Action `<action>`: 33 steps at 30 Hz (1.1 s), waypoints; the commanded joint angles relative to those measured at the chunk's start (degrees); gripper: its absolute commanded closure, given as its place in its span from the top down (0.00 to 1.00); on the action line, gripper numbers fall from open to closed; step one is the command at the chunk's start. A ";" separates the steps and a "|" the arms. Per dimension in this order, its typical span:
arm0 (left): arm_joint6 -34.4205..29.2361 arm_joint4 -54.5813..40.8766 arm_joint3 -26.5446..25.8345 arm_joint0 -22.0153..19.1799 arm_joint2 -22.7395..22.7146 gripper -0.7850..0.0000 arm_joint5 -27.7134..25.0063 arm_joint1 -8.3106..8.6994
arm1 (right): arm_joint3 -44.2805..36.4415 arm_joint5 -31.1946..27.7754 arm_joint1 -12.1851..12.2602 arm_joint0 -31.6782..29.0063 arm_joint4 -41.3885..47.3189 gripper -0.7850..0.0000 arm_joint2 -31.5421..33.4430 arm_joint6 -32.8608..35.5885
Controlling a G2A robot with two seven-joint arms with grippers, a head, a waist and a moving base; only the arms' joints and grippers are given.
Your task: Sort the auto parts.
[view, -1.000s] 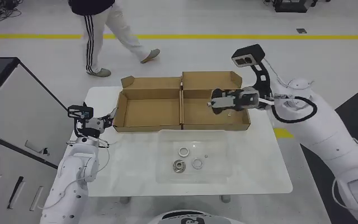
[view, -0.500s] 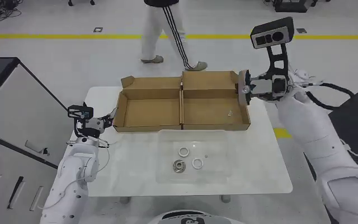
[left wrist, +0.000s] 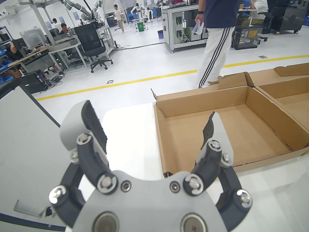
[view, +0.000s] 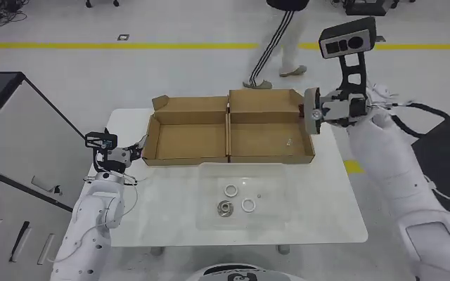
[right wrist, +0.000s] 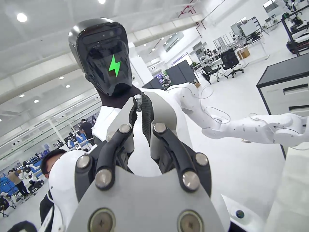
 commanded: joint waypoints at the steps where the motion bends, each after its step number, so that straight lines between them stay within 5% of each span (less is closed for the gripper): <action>1: 0.00 0.00 0.00 0.00 0.00 1.00 0.00 0.00 | -1.55 0.32 -0.42 -0.67 4.27 0.00 -0.03 -0.62; 14: 0.00 0.00 0.00 0.00 0.00 1.00 0.00 0.00 | -2.48 2.42 -4.10 1.24 18.10 0.00 -1.89 0.79; 33: 0.00 0.00 0.00 0.00 0.00 1.00 0.00 0.00 | -1.70 6.55 -5.69 5.29 -5.64 0.00 -0.49 -1.74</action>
